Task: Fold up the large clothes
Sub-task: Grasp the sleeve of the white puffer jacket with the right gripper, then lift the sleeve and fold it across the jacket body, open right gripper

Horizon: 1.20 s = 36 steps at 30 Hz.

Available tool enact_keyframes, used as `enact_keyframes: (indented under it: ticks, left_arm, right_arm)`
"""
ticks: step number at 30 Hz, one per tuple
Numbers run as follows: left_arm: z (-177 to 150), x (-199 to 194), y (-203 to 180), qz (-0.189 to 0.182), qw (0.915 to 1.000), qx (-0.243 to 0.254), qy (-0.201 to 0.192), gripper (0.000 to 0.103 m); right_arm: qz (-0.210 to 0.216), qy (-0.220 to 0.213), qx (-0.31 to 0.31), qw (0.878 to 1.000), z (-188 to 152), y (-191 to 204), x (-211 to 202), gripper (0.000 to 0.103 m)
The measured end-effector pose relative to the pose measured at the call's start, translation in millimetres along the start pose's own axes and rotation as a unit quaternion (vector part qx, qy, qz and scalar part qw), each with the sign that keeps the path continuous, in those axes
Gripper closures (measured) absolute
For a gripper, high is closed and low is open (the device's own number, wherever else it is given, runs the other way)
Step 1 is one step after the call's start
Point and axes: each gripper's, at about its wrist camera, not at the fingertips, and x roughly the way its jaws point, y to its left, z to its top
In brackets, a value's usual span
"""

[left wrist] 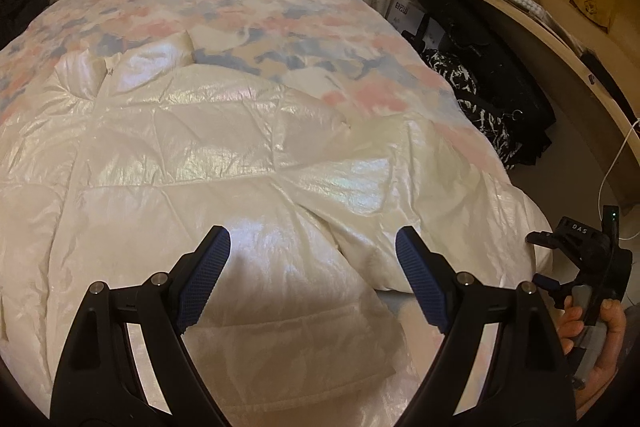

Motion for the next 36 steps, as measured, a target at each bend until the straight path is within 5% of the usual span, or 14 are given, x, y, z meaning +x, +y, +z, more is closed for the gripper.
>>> enact_keyframes:
  ticks: [6, 13, 15, 18, 22, 27, 31, 36]
  left_arm:
    - [-1, -12, 3, 0.001, 0.9999, 0.005, -0.01, 0.02]
    - [-3, -16, 8, 0.002, 0.9999, 0.007, -0.009, 0.02]
    - [-2, -16, 12, 0.006, 0.9999, 0.007, -0.008, 0.02]
    - [2, -20, 21, 0.016, 0.9998, 0.008, -0.003, 0.02]
    - [9, -37, 36, 0.03, 0.9994, 0.016, -0.003, 0.022]
    - [11, -80, 68, 0.045, 0.9985, 0.014, -0.029, 0.022]
    - [5, -123, 115, 0.057, 0.9967, -0.021, -0.053, 0.022]
    - [-19, -158, 181, 0.074, 0.9921, -0.073, -0.072, 0.022]
  right_arm:
    - [0.028, 0.034, 0.042, 0.998, -15, -23, -19, 0.029]
    - [0.029, 0.005, 0.039, 0.999, -28, -22, -30, 0.031]
    - [0.017, -0.011, 0.026, 0.999, -27, -16, -30, 0.04]
    - [0.012, -0.029, -0.001, 1.0, -27, 1, -33, 0.083]
    - [0.053, -0.093, -0.074, 0.991, -45, 47, -77, 0.091]
    - [0.161, -0.13, -0.208, 0.956, -104, 138, -154, 0.092]
    - [0.233, -0.119, -0.334, 0.906, -182, 219, -198, 0.092]
    - [0.226, -0.075, -0.462, 0.854, -290, 282, -179, 0.092]
